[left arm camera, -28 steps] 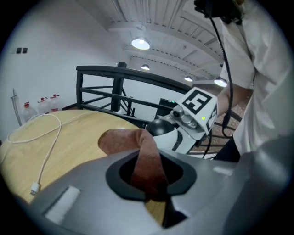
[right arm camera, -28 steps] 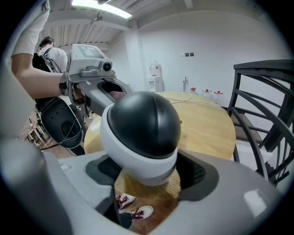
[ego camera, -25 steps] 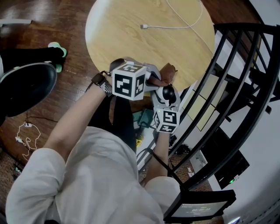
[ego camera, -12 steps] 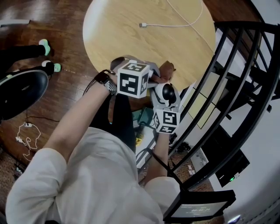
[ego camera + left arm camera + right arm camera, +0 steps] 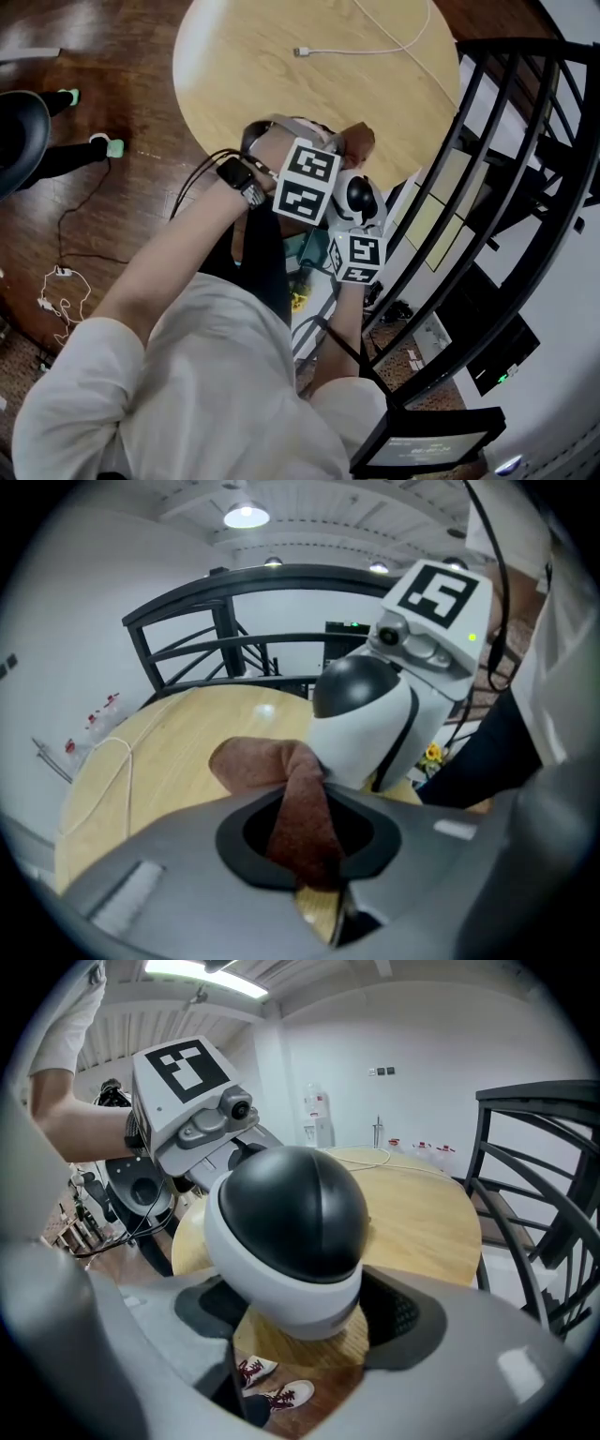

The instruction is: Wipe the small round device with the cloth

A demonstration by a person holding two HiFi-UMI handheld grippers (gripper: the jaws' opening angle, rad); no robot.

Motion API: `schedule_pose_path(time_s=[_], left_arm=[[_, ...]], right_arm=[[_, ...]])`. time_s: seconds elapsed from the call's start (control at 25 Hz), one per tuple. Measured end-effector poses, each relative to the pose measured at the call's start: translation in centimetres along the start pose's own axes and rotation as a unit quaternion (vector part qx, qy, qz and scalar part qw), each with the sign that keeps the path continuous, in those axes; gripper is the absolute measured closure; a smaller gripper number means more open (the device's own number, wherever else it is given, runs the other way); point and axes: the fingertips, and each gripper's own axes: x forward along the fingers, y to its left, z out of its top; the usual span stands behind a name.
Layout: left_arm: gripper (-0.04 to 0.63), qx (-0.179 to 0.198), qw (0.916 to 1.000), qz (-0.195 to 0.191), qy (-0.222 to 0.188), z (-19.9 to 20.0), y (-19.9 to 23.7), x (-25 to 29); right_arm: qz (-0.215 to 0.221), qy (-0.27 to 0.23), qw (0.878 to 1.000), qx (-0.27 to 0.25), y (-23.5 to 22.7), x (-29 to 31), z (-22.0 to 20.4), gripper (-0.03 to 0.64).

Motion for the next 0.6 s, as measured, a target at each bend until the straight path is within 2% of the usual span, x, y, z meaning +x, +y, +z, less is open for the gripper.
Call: schedule_pose_path(time_s=[0.08, 0.12, 0.2, 0.28, 0.36, 0.44, 0.6], left_arm=[[0.534, 0.021, 0.9996, 0.016, 0.004, 0.0, 0.2, 0.6], [0.534, 0.022, 0.9997, 0.010, -0.002, 0.0, -0.1, 0.9], [0.534, -0.003, 0.9992, -0.026, -0.030, 0.0, -0.8, 0.8], [0.534, -0.035, 0.9950, -0.072, -0.061, 0.3, -1.5, 0.0], [0.534, -0.045, 0.9904, -0.103, -0.080, 0.6, -2.0, -1.0], [0.532, -0.049, 0.9868, -0.121, -0.095, 1.0, -2.3, -1.8], [0.534, -0.061, 0.9806, -0.133, -0.131, 2.3, -2.5, -3.7]], right_arm=[[0.000, 0.001, 1.000, 0.000, -0.1, 0.1, -0.1, 0.256], [0.000, 0.000, 1.000, 0.000, -0.1, 0.2, -0.2, 0.256], [0.000, 0.001, 1.000, 0.000, -0.2, 0.2, -0.3, 0.256], [-0.002, 0.001, 1.000, 0.001, -0.3, 0.2, -0.3, 0.256], [-0.002, 0.002, 1.000, 0.001, -0.4, 0.2, -0.3, 0.256], [-0.002, 0.001, 1.000, 0.001, -0.6, 0.3, -0.3, 0.256], [-0.009, 0.000, 1.000, 0.002, -0.9, 0.4, -0.5, 0.256]])
